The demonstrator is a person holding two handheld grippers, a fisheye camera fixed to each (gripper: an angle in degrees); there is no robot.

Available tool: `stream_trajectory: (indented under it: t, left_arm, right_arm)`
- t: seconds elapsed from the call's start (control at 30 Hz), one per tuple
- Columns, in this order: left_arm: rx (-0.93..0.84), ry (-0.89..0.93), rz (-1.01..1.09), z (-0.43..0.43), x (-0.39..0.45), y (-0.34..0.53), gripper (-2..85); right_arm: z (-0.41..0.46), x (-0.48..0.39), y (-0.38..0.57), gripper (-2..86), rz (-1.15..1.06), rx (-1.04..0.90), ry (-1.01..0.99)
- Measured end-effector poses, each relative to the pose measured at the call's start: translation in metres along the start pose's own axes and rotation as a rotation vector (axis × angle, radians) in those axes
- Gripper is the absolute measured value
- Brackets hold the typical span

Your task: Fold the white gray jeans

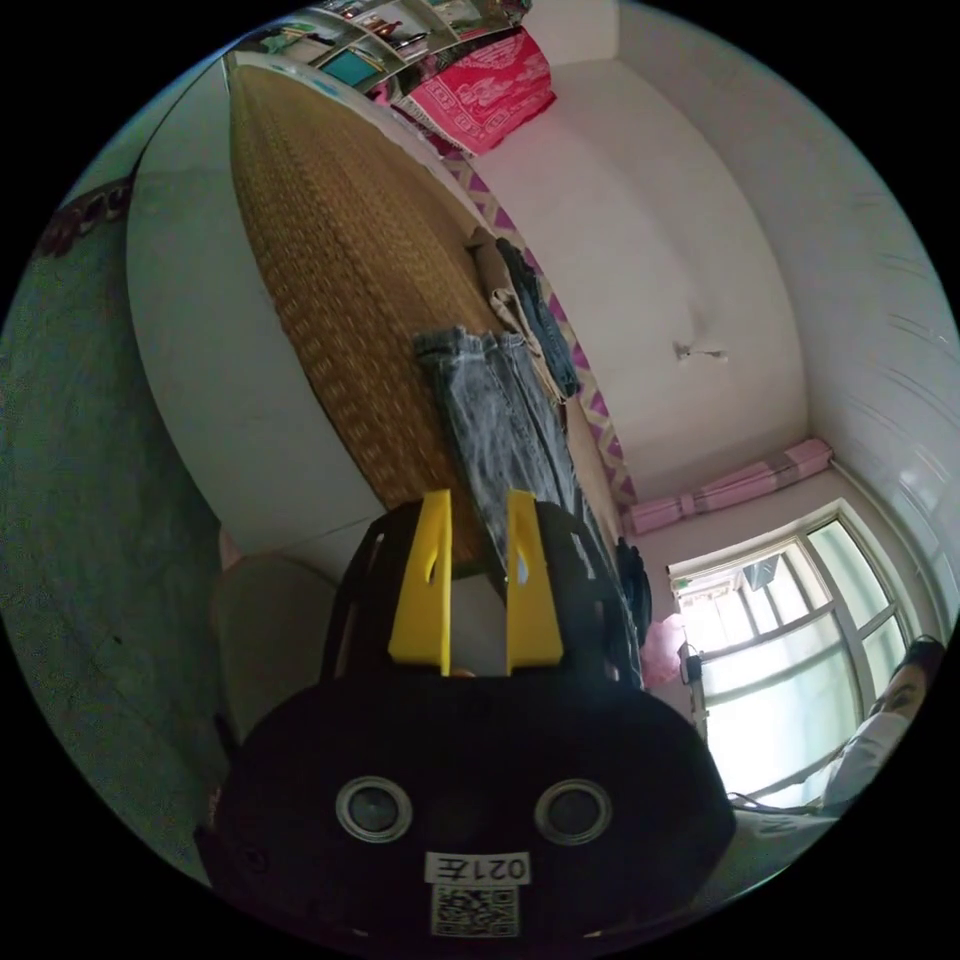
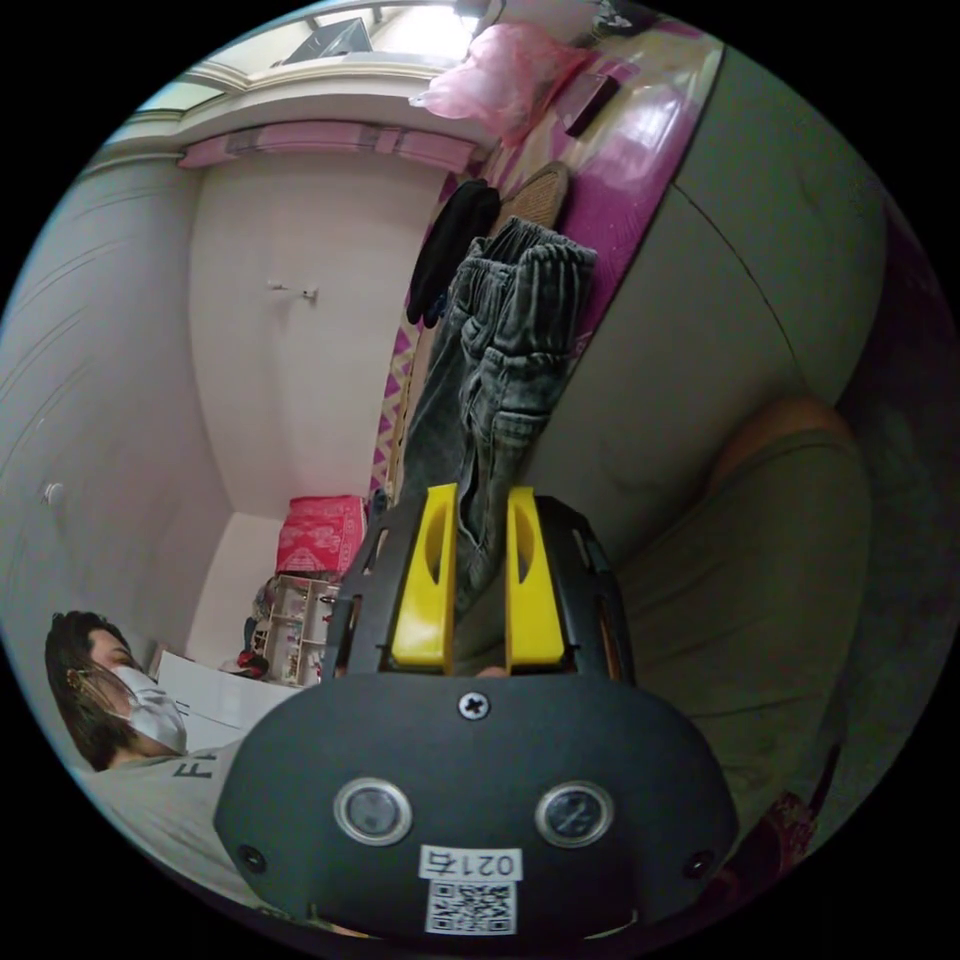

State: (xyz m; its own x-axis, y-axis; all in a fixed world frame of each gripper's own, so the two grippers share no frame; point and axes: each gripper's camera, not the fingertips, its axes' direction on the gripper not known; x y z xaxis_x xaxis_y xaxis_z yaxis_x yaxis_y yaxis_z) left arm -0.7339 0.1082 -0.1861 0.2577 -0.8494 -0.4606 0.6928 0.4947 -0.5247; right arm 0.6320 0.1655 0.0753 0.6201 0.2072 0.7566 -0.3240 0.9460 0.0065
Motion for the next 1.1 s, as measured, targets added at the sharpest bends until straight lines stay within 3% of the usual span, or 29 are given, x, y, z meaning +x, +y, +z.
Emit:
stream_trajectory:
  t: [0.17,0.33,0.53,0.7,0.9,1.0,1.1]
  left_arm:
    - [-0.001,0.094,0.03,0.003,0.006,-0.001,0.0]
    - [-0.015,0.131,0.155,0.008,0.039,-0.01,-0.9]
    - [-0.042,0.055,0.482,0.034,0.159,-0.058,-1.0]
    - [-0.147,-0.109,0.591,0.141,0.252,-0.126,-0.9]
    - [-0.406,-0.368,0.566,0.334,0.25,-0.171,-0.1]
    - [-0.421,-0.365,0.536,0.368,0.225,-0.174,1.6]
    - [-0.309,-0.301,0.564,0.343,0.217,-0.178,2.8]
  right_arm:
    - [0.004,-0.008,-0.001,2.9,-0.001,0.02,-0.008]
    - [0.008,-0.037,-0.012,0.5,-0.065,0.028,-0.078]
    - [0.036,-0.111,-0.081,0.0,-0.21,-0.012,-0.164]
    - [0.124,-0.183,-0.196,0.0,-0.308,-0.103,-0.122]
    - [0.271,-0.174,-0.299,0.8,-0.241,-0.208,0.113]
    - [0.301,-0.151,-0.312,1.6,-0.201,-0.195,0.136]
    - [0.287,-0.167,-0.301,2.0,-0.291,-0.156,0.111]
